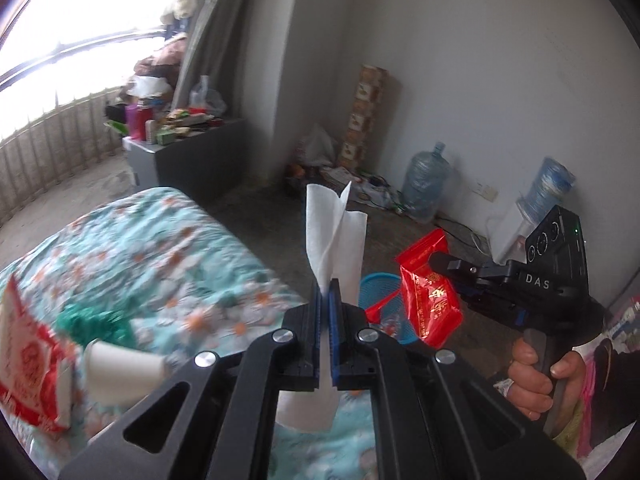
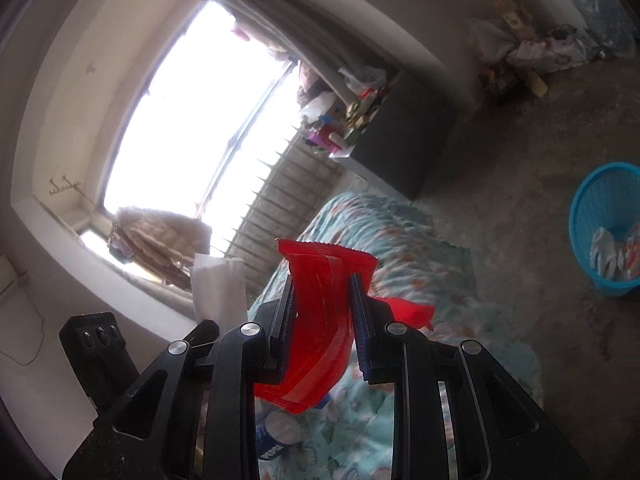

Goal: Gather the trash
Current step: 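Carry the tissue and red bag over the blue wastebasket and open both tools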

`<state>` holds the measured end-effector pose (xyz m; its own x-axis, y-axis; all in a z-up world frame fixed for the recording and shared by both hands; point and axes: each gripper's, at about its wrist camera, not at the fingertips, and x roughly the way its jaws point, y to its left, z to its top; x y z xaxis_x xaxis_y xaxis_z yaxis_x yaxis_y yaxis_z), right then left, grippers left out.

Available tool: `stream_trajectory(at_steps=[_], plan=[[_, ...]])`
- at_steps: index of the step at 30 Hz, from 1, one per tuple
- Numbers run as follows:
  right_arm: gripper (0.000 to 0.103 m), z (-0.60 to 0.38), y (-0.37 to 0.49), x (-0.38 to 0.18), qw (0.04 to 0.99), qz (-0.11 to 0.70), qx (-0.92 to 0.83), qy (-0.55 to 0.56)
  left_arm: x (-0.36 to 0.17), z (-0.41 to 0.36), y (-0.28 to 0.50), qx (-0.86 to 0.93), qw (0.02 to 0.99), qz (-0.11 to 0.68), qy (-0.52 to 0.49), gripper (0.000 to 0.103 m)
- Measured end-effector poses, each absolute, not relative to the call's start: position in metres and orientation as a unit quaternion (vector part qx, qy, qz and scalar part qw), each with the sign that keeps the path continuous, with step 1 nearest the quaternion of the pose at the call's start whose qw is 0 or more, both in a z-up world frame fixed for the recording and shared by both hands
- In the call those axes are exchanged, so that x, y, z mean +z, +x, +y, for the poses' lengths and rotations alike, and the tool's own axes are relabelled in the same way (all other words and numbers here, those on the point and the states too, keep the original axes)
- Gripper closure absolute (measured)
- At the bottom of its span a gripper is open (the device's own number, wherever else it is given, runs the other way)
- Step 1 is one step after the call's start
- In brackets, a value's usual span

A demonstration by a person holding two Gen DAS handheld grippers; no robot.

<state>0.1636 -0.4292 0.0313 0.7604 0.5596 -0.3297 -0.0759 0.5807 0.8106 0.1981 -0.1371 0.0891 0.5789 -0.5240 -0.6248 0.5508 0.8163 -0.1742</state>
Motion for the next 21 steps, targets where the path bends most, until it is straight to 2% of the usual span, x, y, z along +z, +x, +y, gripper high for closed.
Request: stream_trajectory(at_steps=[9, 19, 21], plan=[[0.079, -0.538, 0.146, 0.001, 0.850, 0.282, 0.046, 0.443, 0.055, -0.253, 0.269, -0.379, 0.819, 0.431, 0.026, 0.100], [0.078, -0.625, 0.174, -0.095, 0.804, 0.325, -0.084, 0.490, -0.029, -0.409, 0.337, -0.410, 0.760, 0.499, 0.078, 0.100], [0.075, -0.631, 0.188, -0.110, 0.797, 0.328, -0.096, 0.498, -0.045, -0.435, 0.348, -0.413, 0.756, 0.501, 0.082, 0.100]])
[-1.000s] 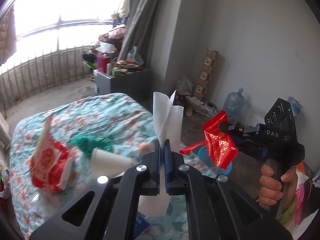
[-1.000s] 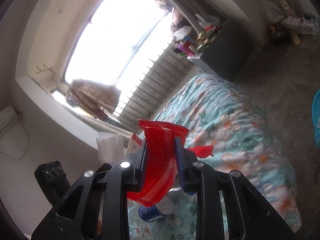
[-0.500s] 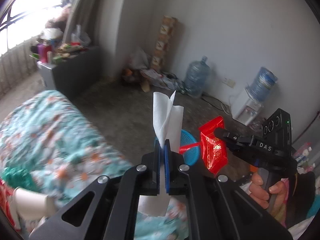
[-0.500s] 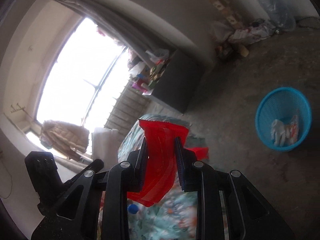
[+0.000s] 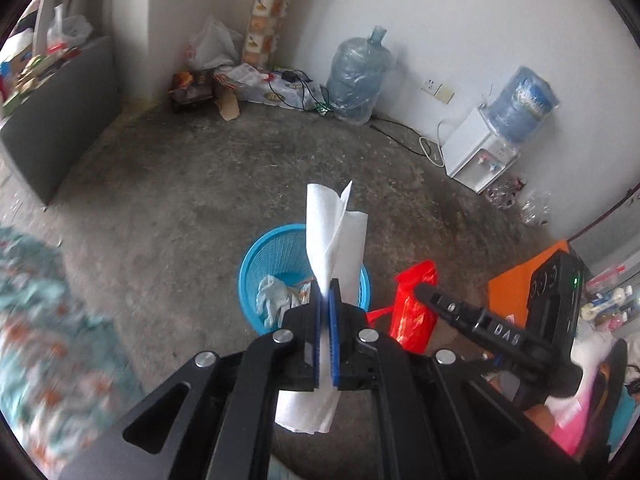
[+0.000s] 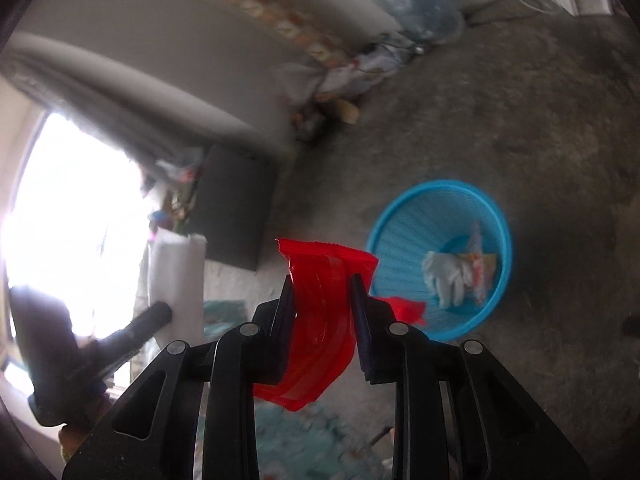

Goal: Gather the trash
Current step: 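Carry the tissue and red bag over the blue wastebasket and open both tools, then move both open tools back to the trash on the bed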

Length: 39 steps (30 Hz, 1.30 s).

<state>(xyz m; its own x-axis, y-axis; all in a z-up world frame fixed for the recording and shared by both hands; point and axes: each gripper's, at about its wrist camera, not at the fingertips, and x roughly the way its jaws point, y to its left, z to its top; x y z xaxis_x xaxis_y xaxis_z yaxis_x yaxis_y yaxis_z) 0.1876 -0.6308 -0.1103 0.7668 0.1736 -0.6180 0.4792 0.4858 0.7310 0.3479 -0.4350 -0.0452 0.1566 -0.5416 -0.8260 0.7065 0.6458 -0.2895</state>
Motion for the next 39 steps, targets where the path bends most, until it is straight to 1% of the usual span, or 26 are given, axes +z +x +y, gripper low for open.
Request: stream_trajectory(at_steps=[1, 2, 3, 4, 5, 7, 8, 10, 12, 15, 18, 20, 25, 29, 34, 39], plan=[[0.073, -0.639, 0.195, -0.125, 0.791, 0.326, -0.105, 0.506, -0.057, -0.450, 0.356, -0.416, 0.749, 0.510, 0.080, 0.097], [0.069, -0.644, 0.199, -0.135, 0.785, 0.331, -0.113, 0.512, -0.068, -0.461, 0.361, -0.413, 0.743, 0.520, 0.079, 0.084], [0.057, -0.650, 0.206, -0.148, 0.776, 0.339, -0.117, 0.519, -0.076, -0.467, 0.366, -0.408, 0.740, 0.529, 0.079, 0.075], [0.047, -0.656, 0.216, -0.171, 0.763, 0.354, -0.114, 0.530, -0.087, -0.475, 0.372, -0.394, 0.742, 0.536, 0.079, 0.063], [0.044, -0.660, 0.217, -0.185, 0.752, 0.365, -0.118, 0.537, -0.095, -0.480, 0.376, -0.380, 0.749, 0.537, 0.078, 0.055], [0.042, -0.667, 0.223, -0.215, 0.721, 0.405, -0.143, 0.544, -0.105, -0.485, 0.381, -0.358, 0.759, 0.538, 0.081, 0.050], [0.042, -0.668, 0.222, -0.227, 0.706, 0.421, -0.156, 0.547, -0.107, -0.484, 0.381, -0.351, 0.761, 0.540, 0.080, 0.050], [0.042, -0.665, 0.210, -0.235, 0.700, 0.415, -0.164, 0.557, -0.107, -0.476, 0.380, -0.347, 0.760, 0.546, 0.070, 0.050], [0.039, -0.661, 0.199, -0.231, 0.705, 0.400, -0.163, 0.563, -0.099, -0.469, 0.378, -0.351, 0.760, 0.543, 0.072, 0.049], [0.038, -0.656, 0.190, -0.218, 0.716, 0.382, -0.164, 0.560, -0.070, -0.453, 0.367, -0.357, 0.775, 0.515, 0.084, 0.045], [0.035, -0.647, 0.186, -0.195, 0.731, 0.360, -0.156, 0.558, -0.037, -0.432, 0.354, -0.368, 0.785, 0.492, 0.077, 0.039], [0.033, -0.637, 0.185, -0.167, 0.750, 0.343, -0.145, 0.547, -0.012, -0.413, 0.343, -0.375, 0.792, 0.477, 0.066, 0.035], [0.025, -0.599, 0.181, -0.100, 0.802, 0.307, -0.103, 0.502, 0.052, -0.350, 0.302, -0.382, 0.814, 0.435, 0.055, 0.031], [0.022, -0.551, 0.178, -0.052, 0.842, 0.307, -0.044, 0.441, 0.090, -0.289, 0.270, -0.376, 0.831, 0.408, 0.041, 0.027], [0.019, -0.490, 0.180, -0.011, 0.867, 0.327, 0.037, 0.375, 0.118, -0.213, 0.233, -0.348, 0.858, 0.377, 0.018, 0.024], [0.017, -0.443, 0.179, 0.007, 0.878, 0.335, 0.096, 0.329, 0.130, -0.141, 0.201, -0.301, 0.887, 0.350, -0.006, 0.022]])
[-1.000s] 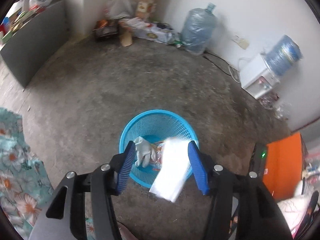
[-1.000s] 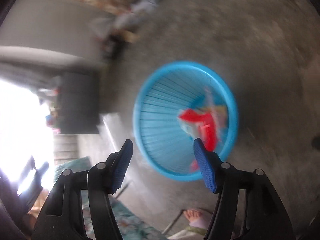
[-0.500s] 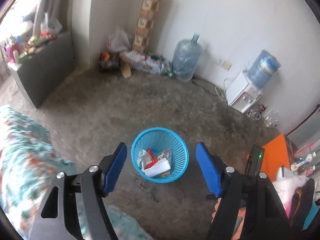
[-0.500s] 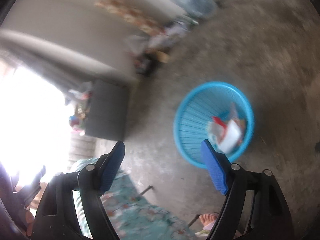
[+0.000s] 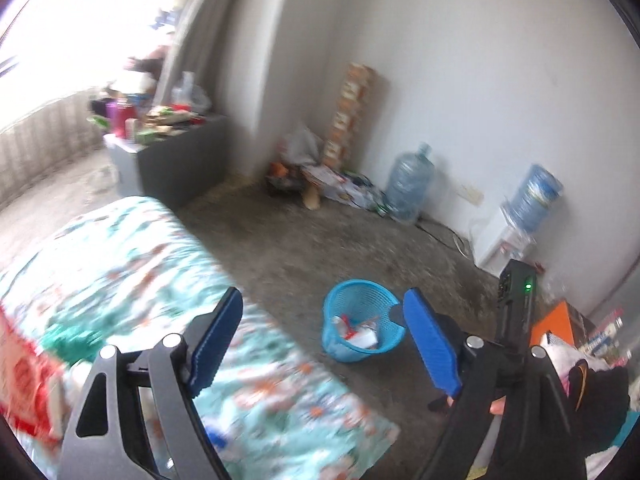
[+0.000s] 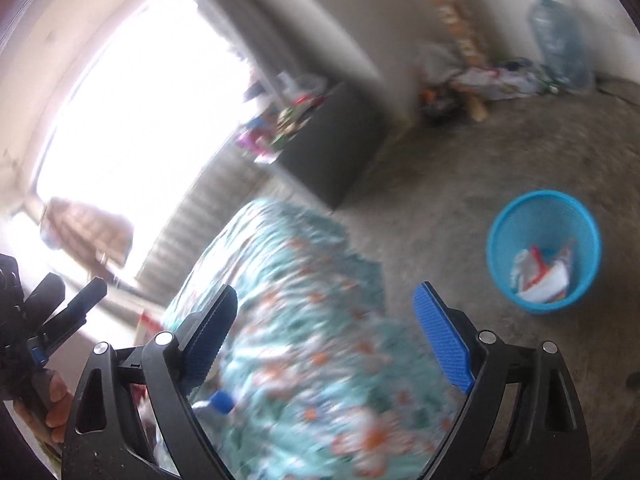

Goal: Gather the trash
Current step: 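Move both open tools back to the trash on the bed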

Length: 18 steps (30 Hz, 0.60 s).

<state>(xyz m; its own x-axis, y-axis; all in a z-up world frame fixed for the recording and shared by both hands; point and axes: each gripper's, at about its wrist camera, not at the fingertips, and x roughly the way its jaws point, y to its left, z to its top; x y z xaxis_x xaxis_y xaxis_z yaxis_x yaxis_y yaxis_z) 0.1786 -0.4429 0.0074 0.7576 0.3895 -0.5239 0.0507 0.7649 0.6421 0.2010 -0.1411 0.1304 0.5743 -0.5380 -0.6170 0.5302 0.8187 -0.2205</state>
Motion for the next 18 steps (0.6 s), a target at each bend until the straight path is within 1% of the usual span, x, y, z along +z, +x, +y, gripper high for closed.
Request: stream_trajectory(at_steps=[6, 9, 18], plan=[[0.017, -0.390, 0.173, 0.023, 0.878, 0.352, 0.153, 0.287, 0.136, -0.067, 0.164, -0.242, 0.915, 0.323, -0.027, 0.021], [0.017, -0.363, 0.170, 0.024, 0.870, 0.364, 0.184, 0.278, 0.135, -0.037, 0.149, -0.214, 0.925, 0.313, -0.036, 0.018], [0.017, -0.281, 0.160, 0.032, 0.849, 0.398, 0.262, 0.228, 0.112, 0.047, 0.115, -0.137, 0.936, 0.311, -0.090, 0.018]])
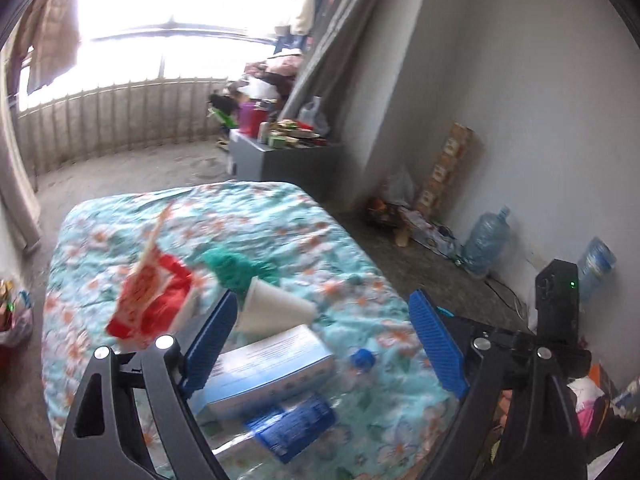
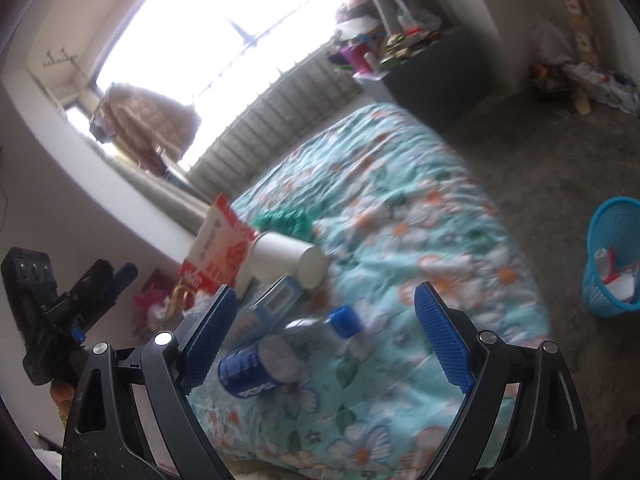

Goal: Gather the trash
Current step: 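Move both open tools back to the trash on the bed, then grasp the clear plastic lid with the left tool while the right grasps the blue-white box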

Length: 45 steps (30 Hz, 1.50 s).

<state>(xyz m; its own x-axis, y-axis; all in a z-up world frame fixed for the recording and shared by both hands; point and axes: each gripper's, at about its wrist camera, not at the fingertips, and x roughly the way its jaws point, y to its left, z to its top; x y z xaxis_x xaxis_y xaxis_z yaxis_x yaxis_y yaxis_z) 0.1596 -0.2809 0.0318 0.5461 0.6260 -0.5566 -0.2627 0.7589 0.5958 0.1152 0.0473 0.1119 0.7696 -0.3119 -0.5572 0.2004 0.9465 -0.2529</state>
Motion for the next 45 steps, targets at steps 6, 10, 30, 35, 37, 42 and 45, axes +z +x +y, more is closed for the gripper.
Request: stream_trajectory(at_steps=[6, 10, 30, 35, 37, 42, 45], plan=[[0.017, -0.257, 0.158, 0.027, 0.831, 0.418, 0.290, 0.227, 0.100, 0.099, 0.095, -0.081, 0.941, 0.304, -0.126, 0.018], [0.017, -0.232, 0.165, 0.021, 0.817, 0.435, 0.305, 0.225, 0.085, 0.138, 0.083, -0.046, 0.937, 0.309, -0.158, 0.018], [0.026, -0.197, 0.210, -0.008, 0.750, 0.507, 0.316, 0.285, 0.000, 0.182, 0.109, -0.037, 0.905, 0.365, -0.216, 0.046], [0.031, -0.184, 0.222, -0.019, 0.723, 0.540, 0.319, 0.289, -0.014, 0.182, 0.120, -0.038, 0.898, 0.382, -0.215, 0.058], [0.034, -0.180, 0.223, -0.024, 0.719, 0.550, 0.315, 0.285, -0.018, 0.182, 0.122, -0.037, 0.897, 0.387, -0.211, 0.061], [0.038, -0.172, 0.230, -0.027, 0.712, 0.566, 0.309, 0.278, -0.024, 0.180, 0.125, -0.036, 0.897, 0.395, -0.198, 0.069], [0.038, -0.165, 0.234, -0.029, 0.711, 0.576, 0.305, 0.263, -0.025, 0.179, 0.126, -0.036, 0.898, 0.396, -0.189, 0.073]])
